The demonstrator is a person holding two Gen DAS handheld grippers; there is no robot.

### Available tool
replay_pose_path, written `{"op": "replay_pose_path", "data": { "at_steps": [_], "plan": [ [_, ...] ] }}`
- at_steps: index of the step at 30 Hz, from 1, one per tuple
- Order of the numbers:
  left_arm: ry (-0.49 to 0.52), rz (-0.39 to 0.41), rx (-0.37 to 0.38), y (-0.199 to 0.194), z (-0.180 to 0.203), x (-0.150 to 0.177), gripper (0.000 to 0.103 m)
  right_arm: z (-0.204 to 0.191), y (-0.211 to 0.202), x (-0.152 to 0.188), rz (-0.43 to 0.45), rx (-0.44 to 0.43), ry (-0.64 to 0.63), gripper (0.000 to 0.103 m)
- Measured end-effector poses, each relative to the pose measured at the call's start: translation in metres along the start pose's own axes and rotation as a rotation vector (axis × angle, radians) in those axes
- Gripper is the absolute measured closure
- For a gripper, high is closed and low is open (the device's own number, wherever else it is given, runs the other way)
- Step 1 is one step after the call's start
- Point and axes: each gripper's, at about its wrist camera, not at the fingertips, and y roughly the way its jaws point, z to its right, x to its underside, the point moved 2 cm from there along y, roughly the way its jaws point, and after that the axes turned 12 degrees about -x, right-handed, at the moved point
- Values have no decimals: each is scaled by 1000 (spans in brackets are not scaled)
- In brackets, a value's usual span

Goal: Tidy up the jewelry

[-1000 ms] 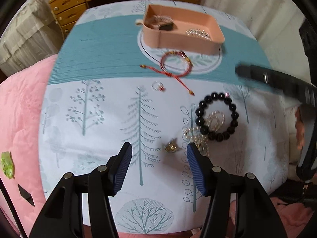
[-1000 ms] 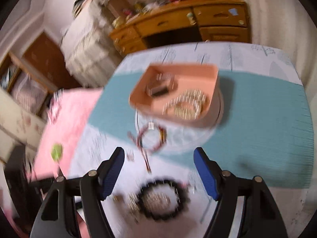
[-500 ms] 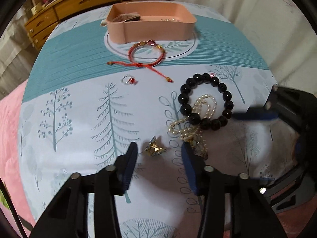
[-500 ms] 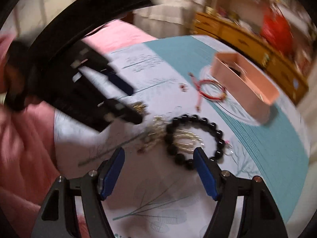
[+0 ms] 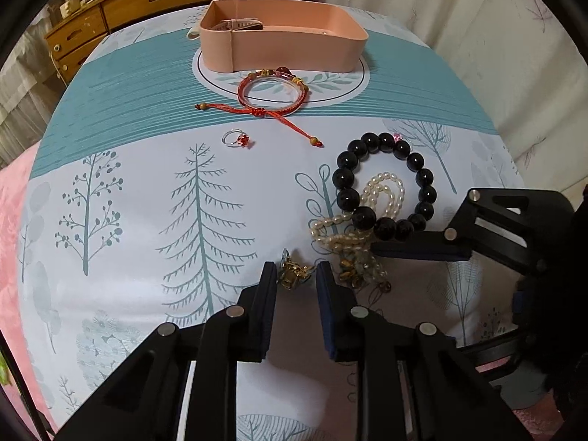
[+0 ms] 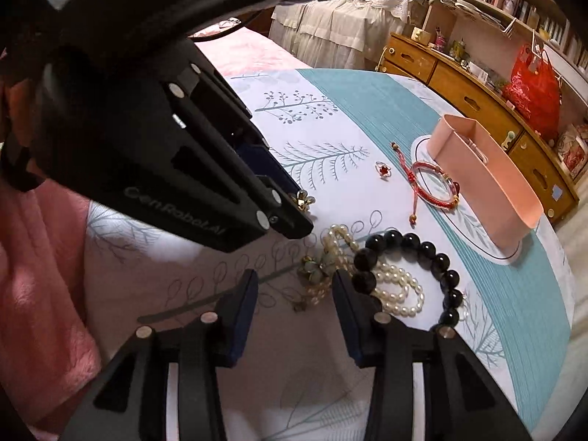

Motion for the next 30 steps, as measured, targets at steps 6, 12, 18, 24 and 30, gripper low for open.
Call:
{"op": "replay_pose_path", "data": {
  "at_steps": [6, 12, 18, 24, 30],
  "plan": [
    [-50, 5, -4, -8, -16, 2, 84, 5, 1, -3, 12, 32, 12, 78],
    [-85, 3, -26, -10, -26, 2, 84, 9, 4, -8, 29, 36, 31, 89],
    [-104, 11, -46, -14, -28, 3, 84, 8, 7, -14, 23, 20, 27, 99],
    [-157, 23, -65, -22, -40, 7, 84, 8, 2, -21, 51, -13, 54, 98],
    [-226, 42, -85, -30, -55, 9, 84, 4, 11, -29, 33, -51, 37, 89]
  ]
}}
